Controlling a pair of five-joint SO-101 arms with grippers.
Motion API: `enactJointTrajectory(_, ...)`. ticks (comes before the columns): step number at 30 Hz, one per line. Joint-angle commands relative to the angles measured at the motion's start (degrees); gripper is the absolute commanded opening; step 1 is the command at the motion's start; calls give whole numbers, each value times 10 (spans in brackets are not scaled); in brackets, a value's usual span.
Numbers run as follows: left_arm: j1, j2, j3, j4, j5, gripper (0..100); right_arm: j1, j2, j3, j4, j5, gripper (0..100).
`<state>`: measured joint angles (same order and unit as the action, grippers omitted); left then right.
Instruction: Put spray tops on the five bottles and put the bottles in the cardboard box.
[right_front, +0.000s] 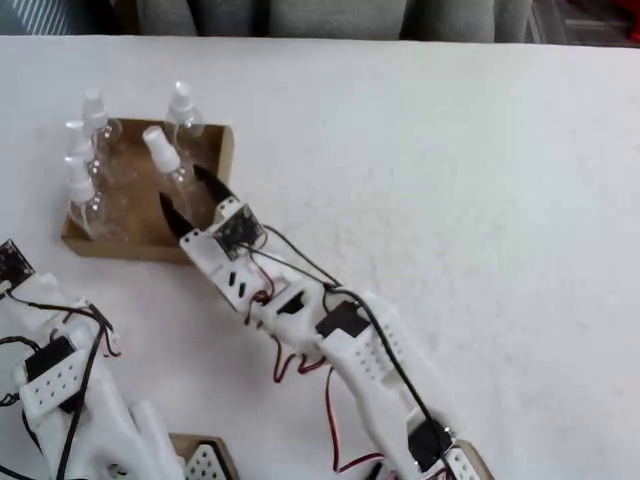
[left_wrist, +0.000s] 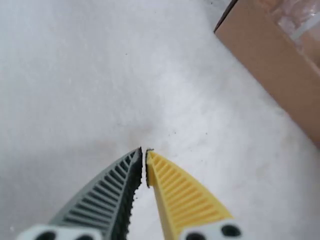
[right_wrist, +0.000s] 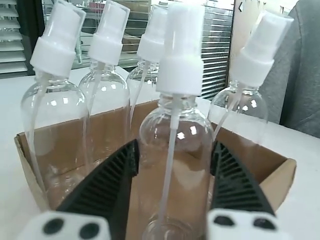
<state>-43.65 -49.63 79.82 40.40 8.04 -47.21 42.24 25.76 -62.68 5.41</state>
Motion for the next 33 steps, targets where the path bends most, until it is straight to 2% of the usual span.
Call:
enactJointTrajectory(1, 3, 3, -30, -15, -6, 22, -16, -13, 6, 0, 10, 130)
enactJointTrajectory(21, 3, 3, -29, -15, -7, 22, -24, -14, 16, 0, 11, 132)
enactJointTrajectory(26, 3, 3, -29, -15, -7, 22, -27, -14, 21, 1, 11, 214)
enactJointTrajectory(33, 3, 3, -29, -15, -7, 22, -27, -14, 21, 1, 11, 222)
